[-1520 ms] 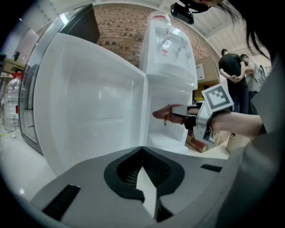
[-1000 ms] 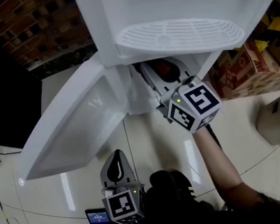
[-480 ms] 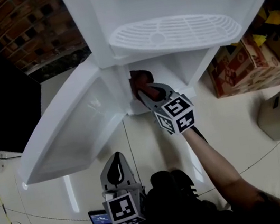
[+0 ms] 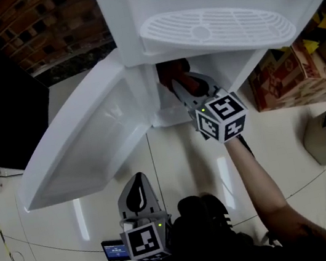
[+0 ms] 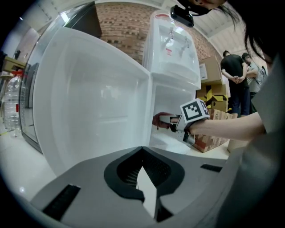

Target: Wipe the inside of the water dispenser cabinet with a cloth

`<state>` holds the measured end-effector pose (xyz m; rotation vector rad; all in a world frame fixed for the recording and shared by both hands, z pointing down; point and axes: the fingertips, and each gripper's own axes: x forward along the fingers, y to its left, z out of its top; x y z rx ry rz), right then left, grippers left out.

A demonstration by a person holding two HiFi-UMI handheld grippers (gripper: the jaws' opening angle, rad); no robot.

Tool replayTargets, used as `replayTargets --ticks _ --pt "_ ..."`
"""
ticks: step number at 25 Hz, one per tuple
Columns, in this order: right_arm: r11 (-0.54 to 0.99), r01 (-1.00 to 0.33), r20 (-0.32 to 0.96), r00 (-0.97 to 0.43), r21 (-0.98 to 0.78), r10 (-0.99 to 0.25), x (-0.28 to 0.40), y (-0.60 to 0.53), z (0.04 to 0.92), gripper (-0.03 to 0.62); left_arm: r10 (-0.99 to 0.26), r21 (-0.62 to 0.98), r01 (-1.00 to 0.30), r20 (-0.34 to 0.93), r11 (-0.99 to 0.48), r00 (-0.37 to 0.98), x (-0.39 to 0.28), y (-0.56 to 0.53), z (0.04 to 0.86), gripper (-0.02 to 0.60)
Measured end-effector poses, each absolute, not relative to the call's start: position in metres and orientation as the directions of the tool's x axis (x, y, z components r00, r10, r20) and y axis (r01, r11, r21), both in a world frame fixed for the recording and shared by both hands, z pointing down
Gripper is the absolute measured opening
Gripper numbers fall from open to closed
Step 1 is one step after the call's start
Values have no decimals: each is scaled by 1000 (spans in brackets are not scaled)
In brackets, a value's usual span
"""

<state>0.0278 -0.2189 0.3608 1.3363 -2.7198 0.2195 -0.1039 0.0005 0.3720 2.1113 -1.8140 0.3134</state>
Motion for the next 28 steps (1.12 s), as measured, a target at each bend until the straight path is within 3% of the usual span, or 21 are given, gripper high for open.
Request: replayTargets --ticks 5,9,22,28 --pt "571 -819 -11 -571 -54 -821 46 -238 281 74 -908 110 -984 384 -137 169 -104 3 374 5" --pt "580 -815 -32 -580 -10 -814 35 -256 267 75 -907 115 -986 390 -124 160 -111 2 376 5" --pt "647 -761 349 -619 -46 -704 2 -247 440 75 -904 105 -985 395 -134 165 -108 4 376 5" --pt "646 -761 370 -617 -57 -695 1 -236 456 75 -905 103 -987 395 -123 154 -111 4 375 5"
